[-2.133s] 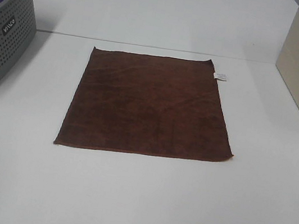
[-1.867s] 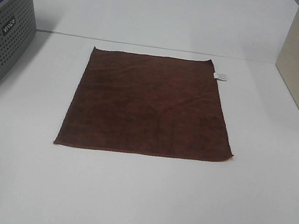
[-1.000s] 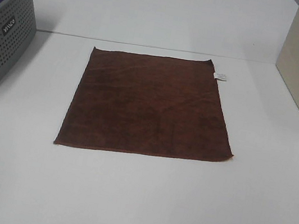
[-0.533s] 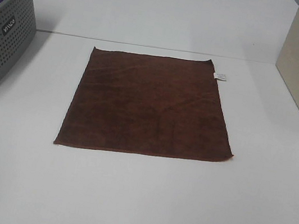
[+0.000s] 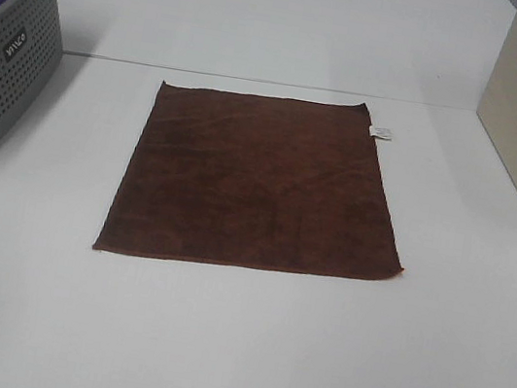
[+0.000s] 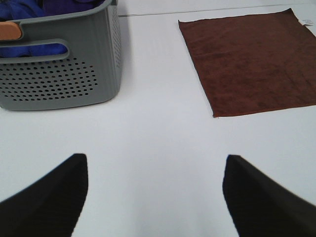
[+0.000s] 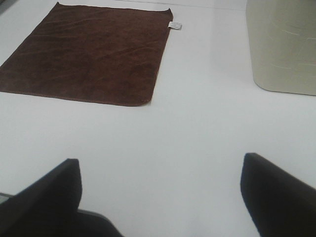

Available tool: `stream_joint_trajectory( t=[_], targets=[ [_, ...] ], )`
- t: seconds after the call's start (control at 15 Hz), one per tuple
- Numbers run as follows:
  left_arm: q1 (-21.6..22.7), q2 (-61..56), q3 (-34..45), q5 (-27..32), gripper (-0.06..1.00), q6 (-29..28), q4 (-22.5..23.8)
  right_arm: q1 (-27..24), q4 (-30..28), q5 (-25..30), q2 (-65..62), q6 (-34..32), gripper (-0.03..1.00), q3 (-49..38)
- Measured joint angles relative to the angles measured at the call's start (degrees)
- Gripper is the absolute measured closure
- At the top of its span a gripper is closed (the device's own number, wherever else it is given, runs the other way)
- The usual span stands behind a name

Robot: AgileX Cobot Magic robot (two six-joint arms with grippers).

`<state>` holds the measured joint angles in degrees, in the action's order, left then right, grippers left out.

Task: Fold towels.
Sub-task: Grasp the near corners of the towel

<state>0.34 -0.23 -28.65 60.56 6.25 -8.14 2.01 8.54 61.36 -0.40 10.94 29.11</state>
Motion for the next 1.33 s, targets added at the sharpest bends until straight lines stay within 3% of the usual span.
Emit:
stream_joint_trajectory(
  t=[1.33],
  targets=[
    [0.0,0.0,0.0,0.0,0.22,0.0,0.0,0.0,0.0,0.0,0.0,0.0,0.14,0.0]
  ],
)
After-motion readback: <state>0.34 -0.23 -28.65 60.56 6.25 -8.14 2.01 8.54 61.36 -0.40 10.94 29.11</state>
